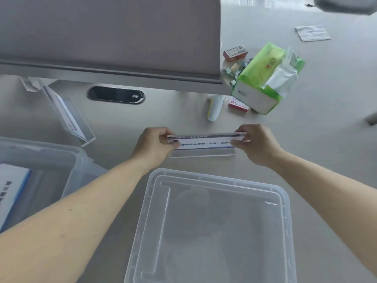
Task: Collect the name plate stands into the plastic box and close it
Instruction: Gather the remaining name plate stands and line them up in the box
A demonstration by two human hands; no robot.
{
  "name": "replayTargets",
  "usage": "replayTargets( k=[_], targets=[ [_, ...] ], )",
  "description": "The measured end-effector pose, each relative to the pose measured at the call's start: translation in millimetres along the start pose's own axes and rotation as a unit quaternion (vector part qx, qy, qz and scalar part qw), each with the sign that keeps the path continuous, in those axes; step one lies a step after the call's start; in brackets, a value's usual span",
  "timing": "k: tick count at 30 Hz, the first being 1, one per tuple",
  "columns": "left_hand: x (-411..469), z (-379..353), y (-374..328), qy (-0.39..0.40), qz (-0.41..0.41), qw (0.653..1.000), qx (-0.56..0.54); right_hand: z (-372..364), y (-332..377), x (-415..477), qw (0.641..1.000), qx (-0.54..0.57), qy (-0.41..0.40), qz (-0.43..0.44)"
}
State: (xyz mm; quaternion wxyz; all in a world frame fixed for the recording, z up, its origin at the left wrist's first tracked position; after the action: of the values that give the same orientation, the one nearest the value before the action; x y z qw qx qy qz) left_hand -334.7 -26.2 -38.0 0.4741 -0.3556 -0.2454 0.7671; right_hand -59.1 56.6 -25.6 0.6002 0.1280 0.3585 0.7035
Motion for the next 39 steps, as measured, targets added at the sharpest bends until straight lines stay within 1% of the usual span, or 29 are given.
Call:
replayTargets(
  k=[2, 5, 8, 11, 15, 19, 23, 29, 30, 31, 32, 33, 34, 36, 37, 39],
  targets=[
    [-1.4, 5.9, -1.3, -0.001, 0.01, 0.997, -0.08, 2.6, 2.5, -5.7, 0.999, 0.033, -0.017, -0.003],
    [-8.7, 28.3, -22.0, 0.002, 0.009, 0.987, -0.158, 19.9, 15.1, -16.6, 0.991, 0.126, -0.046, -0.001],
    [-27.4, 67.0, -61.3, 0.002, -0.02, 0.979, -0.205, 51.1, 50.7, -35.5, 0.972, 0.223, -0.065, 0.018],
    [-57.6, 118.4, -104.4, -0.001, -0.052, 0.975, -0.217, 88.1, 104.7, -61.0, 0.959, 0.269, -0.066, 0.062],
    [-108.5, 199.0, -158.0, -0.018, -0.087, 0.97, -0.228, 141.6, 187.9, -95.5, 0.953, 0.261, -0.078, 0.135],
    [-157.1, 278.5, -186.1, -0.069, -0.109, 0.961, -0.243, 171.9, 271.7, -120.9, 0.947, 0.254, -0.062, 0.187],
    [-200.3, 346.8, -177.1, -0.132, -0.101, 0.954, -0.25, 171.1, 349.0, -152.3, 0.937, 0.253, -0.057, 0.235],
    [-250.6, 432.3, -136.6, -0.179, -0.098, 0.951, -0.232, 125.7, 429.0, -181.1, 0.934, 0.251, -0.026, 0.252],
    [-257.8, 449.0, -129.0, -0.208, -0.102, 0.954, -0.192, 116.0, 442.4, -187.4, 0.934, 0.25, -0.026, 0.254],
    [-264.3, 466.8, -123.2, -0.246, -0.11, 0.957, -0.109, 105.8, 453.9, -193.4, 0.934, 0.252, -0.029, 0.253],
    [-271.0, 481.9, -121.0, -0.275, -0.119, 0.954, -0.001, 94.5, 464.1, -197.8, 0.934, 0.255, -0.034, 0.248],
    [-277.3, 491.3, -123.0, -0.29, -0.137, 0.941, 0.105, 81.5, 473.2, -201.7, 0.936, 0.249, -0.035, 0.246],
    [-283.6, 495.6, -127.1, -0.287, -0.165, 0.923, 0.197, 67.2, 483.2, -206.0, 0.938, 0.238, -0.035, 0.249],
    [-291.3, 492.8, -134.7, -0.248, -0.229, 0.881, 0.332, 36.4, 500.9, -214.3, 0.939, 0.228, -0.032, 0.255],
    [-290.6, 488.0, -133.3, -0.217, -0.241, 0.869, 0.372, 20.7, 507.4, -218.1, 0.941, 0.224, -0.028, 0.254],
    [-279.7, 475.8, -118.6, -0.139, -0.211, 0.874, 0.416, -9.9, 515.6, -226.1, 0.944, 0.213, -0.02, 0.25]
  ],
)
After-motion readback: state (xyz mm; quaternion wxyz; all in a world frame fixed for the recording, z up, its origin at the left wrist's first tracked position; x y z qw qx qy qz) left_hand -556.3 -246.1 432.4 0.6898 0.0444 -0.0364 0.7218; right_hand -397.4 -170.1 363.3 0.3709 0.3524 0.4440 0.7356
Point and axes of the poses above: each hand's wrist, its own x-axis towards the middle knuckle, its own z-axis out of the back of the hand, y = z × x, the point moved 8 cm from there along x, towards the middle knuckle, and after that the axes turned 6 degrees about x, right-handed, at the moved point
